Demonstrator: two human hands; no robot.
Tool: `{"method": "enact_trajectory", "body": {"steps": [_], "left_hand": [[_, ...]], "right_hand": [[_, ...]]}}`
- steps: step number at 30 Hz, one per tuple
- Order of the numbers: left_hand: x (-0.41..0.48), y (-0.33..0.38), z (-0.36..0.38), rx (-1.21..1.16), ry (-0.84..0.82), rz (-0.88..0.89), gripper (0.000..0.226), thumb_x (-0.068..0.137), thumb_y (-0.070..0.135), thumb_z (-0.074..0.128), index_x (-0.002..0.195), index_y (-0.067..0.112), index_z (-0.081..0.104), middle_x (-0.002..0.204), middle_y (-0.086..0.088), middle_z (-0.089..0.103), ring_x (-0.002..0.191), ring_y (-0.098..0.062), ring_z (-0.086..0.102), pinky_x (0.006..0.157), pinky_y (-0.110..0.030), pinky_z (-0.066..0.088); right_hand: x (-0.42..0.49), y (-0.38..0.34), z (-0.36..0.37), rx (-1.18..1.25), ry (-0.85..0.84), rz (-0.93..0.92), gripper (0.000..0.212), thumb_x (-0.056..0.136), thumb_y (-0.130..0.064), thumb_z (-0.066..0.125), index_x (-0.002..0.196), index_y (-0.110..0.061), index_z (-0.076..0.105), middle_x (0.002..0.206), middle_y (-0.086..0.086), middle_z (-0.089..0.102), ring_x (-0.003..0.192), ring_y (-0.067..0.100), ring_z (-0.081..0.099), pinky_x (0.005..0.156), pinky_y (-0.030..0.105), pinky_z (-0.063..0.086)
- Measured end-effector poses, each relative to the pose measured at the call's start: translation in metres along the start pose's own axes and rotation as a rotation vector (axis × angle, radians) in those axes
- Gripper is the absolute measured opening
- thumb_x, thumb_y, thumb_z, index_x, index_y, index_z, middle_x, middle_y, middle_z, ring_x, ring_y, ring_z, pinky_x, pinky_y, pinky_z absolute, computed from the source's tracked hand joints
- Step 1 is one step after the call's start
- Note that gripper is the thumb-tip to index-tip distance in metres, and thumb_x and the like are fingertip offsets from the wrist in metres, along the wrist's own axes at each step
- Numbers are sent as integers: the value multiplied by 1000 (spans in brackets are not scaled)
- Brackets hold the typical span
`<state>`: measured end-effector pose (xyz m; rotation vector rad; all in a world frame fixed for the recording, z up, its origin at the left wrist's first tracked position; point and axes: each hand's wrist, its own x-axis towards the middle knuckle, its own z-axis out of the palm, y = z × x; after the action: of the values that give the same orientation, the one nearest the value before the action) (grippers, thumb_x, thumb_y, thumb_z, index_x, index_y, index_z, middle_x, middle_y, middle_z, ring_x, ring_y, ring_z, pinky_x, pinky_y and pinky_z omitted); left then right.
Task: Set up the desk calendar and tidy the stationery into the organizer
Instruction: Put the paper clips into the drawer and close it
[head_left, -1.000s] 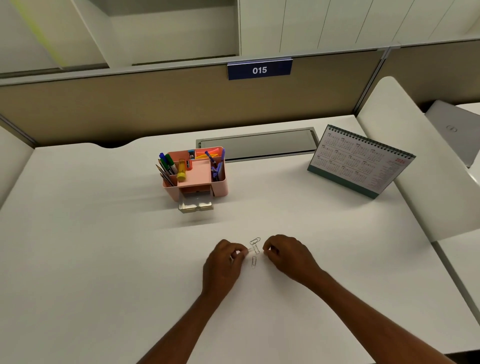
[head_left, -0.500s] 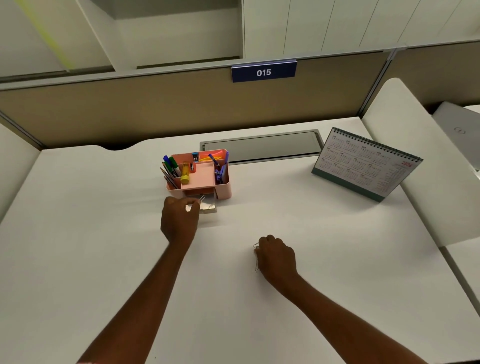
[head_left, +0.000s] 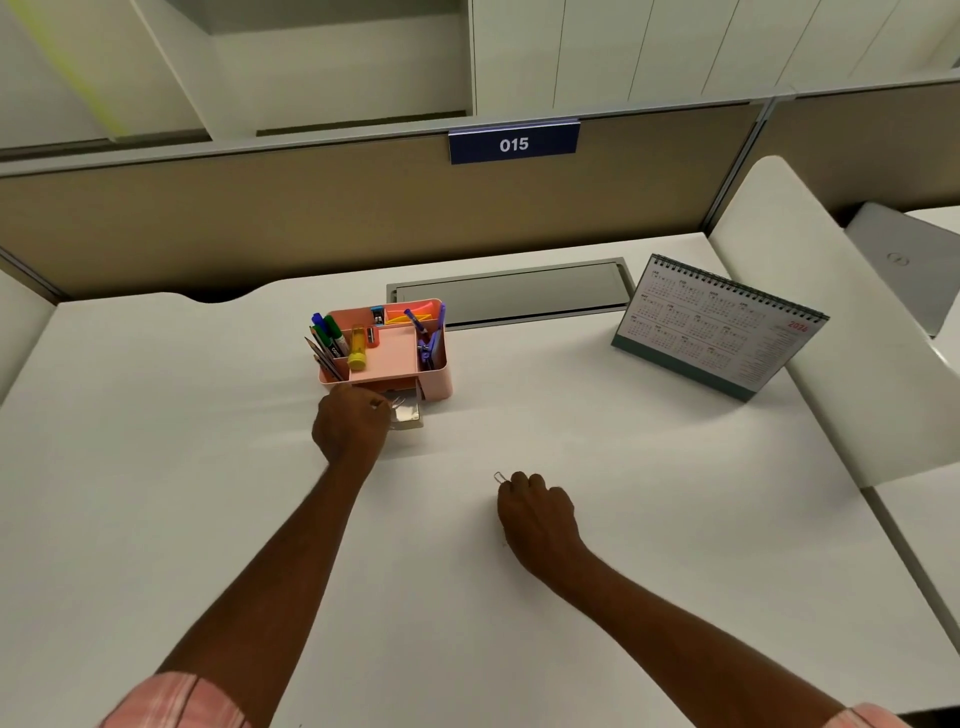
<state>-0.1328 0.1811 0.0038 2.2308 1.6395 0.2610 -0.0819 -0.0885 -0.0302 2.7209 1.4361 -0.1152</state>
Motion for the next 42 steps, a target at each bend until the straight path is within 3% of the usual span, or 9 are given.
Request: {"method": "enact_trajectory", "body": {"steps": [7, 10, 12, 15, 20, 24, 31, 36, 42], "left_hand": [[-44, 4, -12, -167, 58, 153, 13, 91, 29, 75, 102, 24, 80, 101, -2, 74, 90, -24, 69, 66, -29, 50], [-82, 0, -11, -270, 23, 227, 10, 91, 34, 75, 98, 28, 80, 91, 4, 70, 82, -18, 66, 68, -29, 51], [-105, -4, -2, -372, -99, 290, 4, 88, 33, 77, 90, 32, 80, 84, 10, 70, 78, -10, 66, 71, -29, 54], [-133, -6, 14, -473, -336, 303, 3, 82, 32, 82, 85, 32, 82, 83, 16, 75, 80, -1, 69, 80, -32, 57], [-154, 1, 21, -525, -563, 274, 9, 79, 40, 85, 85, 34, 81, 81, 18, 76, 67, 0, 67, 77, -36, 60], [-156, 0, 21, -533, -588, 288, 8, 82, 39, 84, 80, 32, 79, 78, 14, 76, 65, -7, 68, 73, -43, 61], [-156, -3, 11, -619, -587, 286, 8, 85, 34, 81, 82, 28, 78, 76, 8, 74, 65, -13, 64, 68, -40, 58], [-137, -9, 0, -703, -397, 91, 10, 85, 35, 82, 81, 26, 80, 61, 6, 62, 56, -6, 49, 59, -27, 44], [-85, -15, -25, -753, -137, -88, 5, 83, 31, 83, 82, 28, 79, 80, 2, 77, 78, -13, 67, 77, -35, 55]], "right_hand": [[-5, 21, 8, 216, 33, 75, 21, 67, -4, 74, 75, -16, 59, 74, 1, 55, 64, 25, 58, 44, 29, 29], [-1, 33, 11, 517, -50, 210, 10, 94, -17, 57, 93, -20, 67, 92, -3, 63, 85, 20, 62, 66, 36, 51], [0, 40, 9, 800, -68, 276, 13, 91, -12, 64, 90, -20, 73, 91, -7, 71, 85, 12, 65, 76, 31, 53], [-2, 46, 3, 1093, -62, 383, 15, 85, -5, 73, 86, -19, 79, 82, -8, 77, 73, 3, 69, 70, 17, 51], [-11, 43, -15, 1397, -145, 420, 19, 85, -1, 73, 87, -18, 80, 83, 4, 78, 72, 12, 70, 76, 29, 60], [-13, 39, -22, 1476, -144, 378, 17, 86, 0, 72, 88, -15, 80, 84, 10, 77, 73, 17, 70, 76, 33, 61], [-9, 42, -24, 1419, -147, 290, 11, 87, -9, 76, 93, -18, 79, 83, 6, 78, 75, 20, 72, 76, 34, 63], [-7, 53, -1, 615, -59, -111, 22, 92, -21, 61, 107, -34, 70, 94, -8, 62, 82, 15, 61, 69, 31, 47], [-7, 61, 14, 320, -13, -430, 24, 93, -24, 54, 111, -36, 66, 92, -6, 58, 63, 24, 61, 51, 29, 36]]}}
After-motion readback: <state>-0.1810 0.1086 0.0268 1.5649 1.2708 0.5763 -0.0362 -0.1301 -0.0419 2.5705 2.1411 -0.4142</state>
